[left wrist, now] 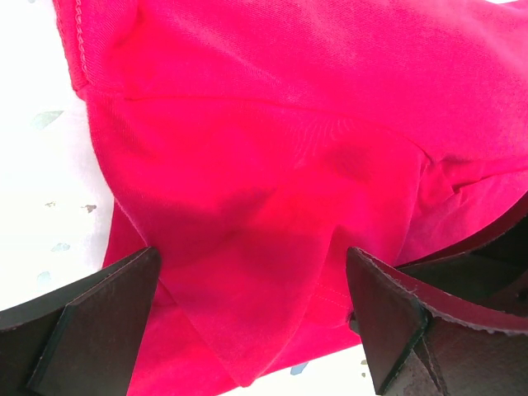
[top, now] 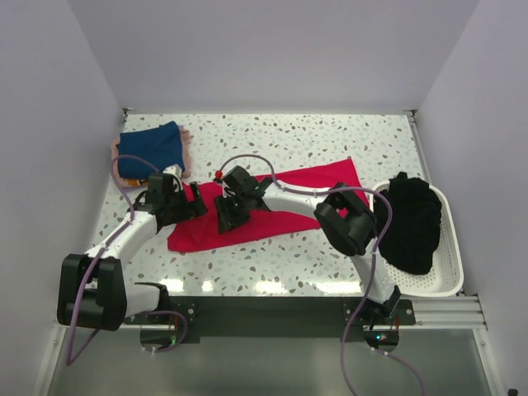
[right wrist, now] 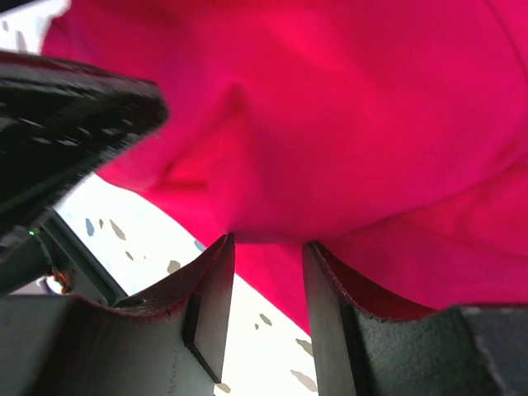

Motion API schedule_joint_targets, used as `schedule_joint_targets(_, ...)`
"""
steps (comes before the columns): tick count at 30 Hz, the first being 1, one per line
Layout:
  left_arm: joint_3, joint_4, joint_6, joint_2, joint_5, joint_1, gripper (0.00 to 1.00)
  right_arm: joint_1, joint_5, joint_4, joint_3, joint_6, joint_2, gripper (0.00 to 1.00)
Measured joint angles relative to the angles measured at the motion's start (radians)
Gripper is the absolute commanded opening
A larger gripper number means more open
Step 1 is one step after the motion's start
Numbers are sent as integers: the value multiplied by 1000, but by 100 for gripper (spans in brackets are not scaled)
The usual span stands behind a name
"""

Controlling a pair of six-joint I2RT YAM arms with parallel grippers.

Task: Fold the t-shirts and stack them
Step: Fold the tshirt

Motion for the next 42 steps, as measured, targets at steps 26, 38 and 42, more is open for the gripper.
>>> schedule_joint_targets(26,0,0,0,3,0,0,100,18,32,-124,120,-13,40,0)
schedule_joint_targets(38,0,0,0,3,1,0,100,18,118,-288,119,-39,-63,0)
schedule_joint_targets(42,0,-1,0,3,2,0,100,18,135,-314,117,-39,-81,2)
